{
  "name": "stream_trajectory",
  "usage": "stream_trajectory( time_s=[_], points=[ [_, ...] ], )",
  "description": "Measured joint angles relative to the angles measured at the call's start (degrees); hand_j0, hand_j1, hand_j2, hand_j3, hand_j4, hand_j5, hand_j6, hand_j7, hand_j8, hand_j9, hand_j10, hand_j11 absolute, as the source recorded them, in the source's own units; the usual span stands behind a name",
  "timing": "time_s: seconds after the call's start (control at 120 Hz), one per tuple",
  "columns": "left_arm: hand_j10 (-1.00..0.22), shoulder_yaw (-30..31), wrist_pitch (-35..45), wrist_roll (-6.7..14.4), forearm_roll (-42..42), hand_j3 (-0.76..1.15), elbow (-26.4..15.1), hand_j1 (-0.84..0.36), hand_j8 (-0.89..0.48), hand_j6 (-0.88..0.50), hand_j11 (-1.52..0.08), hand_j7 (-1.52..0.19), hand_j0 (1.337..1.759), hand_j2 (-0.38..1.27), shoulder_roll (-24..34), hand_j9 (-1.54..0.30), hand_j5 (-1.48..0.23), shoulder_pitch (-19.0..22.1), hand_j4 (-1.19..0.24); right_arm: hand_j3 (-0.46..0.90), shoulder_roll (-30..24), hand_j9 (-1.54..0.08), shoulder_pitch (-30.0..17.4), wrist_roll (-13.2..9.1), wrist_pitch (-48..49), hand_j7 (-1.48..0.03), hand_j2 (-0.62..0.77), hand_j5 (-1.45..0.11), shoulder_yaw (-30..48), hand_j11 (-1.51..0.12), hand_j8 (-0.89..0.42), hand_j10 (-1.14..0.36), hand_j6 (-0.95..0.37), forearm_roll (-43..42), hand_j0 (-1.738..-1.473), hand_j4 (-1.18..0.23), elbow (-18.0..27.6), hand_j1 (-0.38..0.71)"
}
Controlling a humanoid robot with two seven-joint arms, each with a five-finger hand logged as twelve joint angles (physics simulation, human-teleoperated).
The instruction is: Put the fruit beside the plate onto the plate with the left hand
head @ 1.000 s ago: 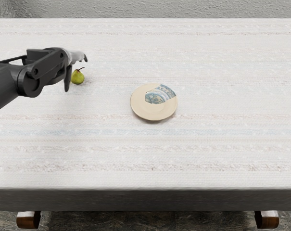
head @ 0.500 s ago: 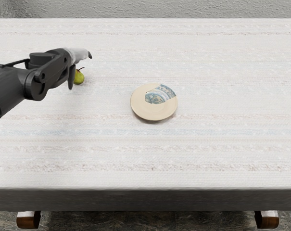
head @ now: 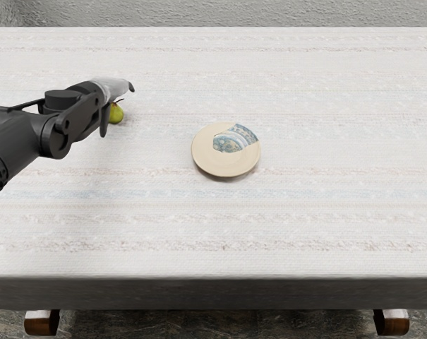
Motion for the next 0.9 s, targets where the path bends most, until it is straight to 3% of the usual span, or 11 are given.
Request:
stream_trajectory(
  time_s=[0.308, 0.9],
  points=[
    [-0.28, 2.2, -3.0, -0.7, -2.8, 0.00, 1.5, 0.01, -0.29, -0.29, -0.37, -0.37, 1.658, 0.06, 0.1, -0.37, -0.37, -0.1, -0.28, 0.00, 0.0, -0.04, 0.1, 0.0, 0.0, -0.04, -0.01, -0.04, 0.0, -0.04, -0.03, -0.03, -0.03, 0.0, -1.658, -0.03, 0.1, -0.31],
    [-0.32, 3.7, -2.6, -2.1, -3.1, 0.00, 3.4, -0.03, -0.32, -0.32, -0.41, -0.41, 1.658, 0.06, -0.5, -0.41, -0.41, 0.3, -0.32, 0.00, 0.0, -0.04, 0.0, 0.1, 0.0, -0.04, -0.01, -0.04, 0.0, -0.04, -0.03, -0.03, -0.03, 0.0, -1.658, -0.03, 0.1, -0.31]
  ],
)
